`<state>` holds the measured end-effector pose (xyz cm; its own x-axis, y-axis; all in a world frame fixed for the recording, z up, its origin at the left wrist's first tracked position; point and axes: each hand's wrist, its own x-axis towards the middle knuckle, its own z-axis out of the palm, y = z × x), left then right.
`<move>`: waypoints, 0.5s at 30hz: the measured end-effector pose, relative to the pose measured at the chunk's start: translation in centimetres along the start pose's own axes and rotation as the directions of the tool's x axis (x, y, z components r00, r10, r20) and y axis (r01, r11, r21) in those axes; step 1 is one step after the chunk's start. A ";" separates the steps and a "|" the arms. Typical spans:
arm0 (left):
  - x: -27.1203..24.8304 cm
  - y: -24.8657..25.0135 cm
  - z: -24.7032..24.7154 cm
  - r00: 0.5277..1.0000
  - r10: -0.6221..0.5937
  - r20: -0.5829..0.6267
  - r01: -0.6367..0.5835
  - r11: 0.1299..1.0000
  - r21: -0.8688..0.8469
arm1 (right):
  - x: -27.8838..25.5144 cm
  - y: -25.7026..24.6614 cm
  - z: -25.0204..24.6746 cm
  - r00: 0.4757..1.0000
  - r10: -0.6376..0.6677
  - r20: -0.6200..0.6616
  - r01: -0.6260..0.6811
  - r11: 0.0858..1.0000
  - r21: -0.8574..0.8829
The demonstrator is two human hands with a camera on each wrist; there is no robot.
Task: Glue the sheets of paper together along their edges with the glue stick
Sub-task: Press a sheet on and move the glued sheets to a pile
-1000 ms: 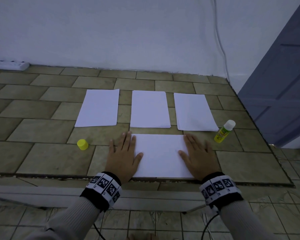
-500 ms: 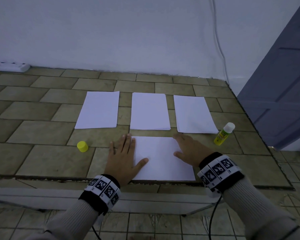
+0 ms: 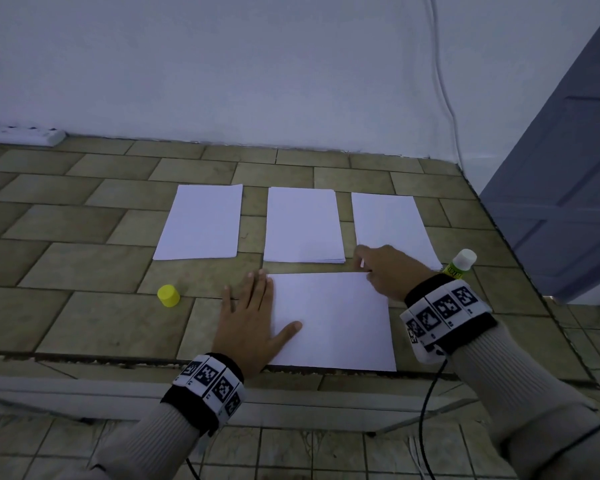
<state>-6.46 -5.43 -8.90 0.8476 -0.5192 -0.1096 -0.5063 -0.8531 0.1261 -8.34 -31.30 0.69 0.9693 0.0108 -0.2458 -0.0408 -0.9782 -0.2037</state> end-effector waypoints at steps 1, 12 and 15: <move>0.0 0.0 0.0 1.000 0.000 -0.001 0.000 1.000 0.000 | -0.3 -0.1 -0.8 0.999 -0.028 -0.025 0.029 0.999 0.034; -0.1 0.1 -0.1 1.000 0.006 -0.014 -0.006 1.000 -0.016 | -0.3 3.0 -9.2 0.948 0.027 -0.317 0.081 0.943 0.324; -0.1 0.0 0.0 1.000 0.008 -0.014 -0.009 0.999 -0.034 | 2.1 3.0 -7.5 0.953 0.118 -0.280 0.068 0.816 0.574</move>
<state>-6.57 -5.39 -8.83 0.8454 -0.5256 -0.0949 -0.5081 -0.8462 0.1606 -4.58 -35.72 6.66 0.9866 -0.1632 0.0071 -0.1070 -0.6786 -0.7267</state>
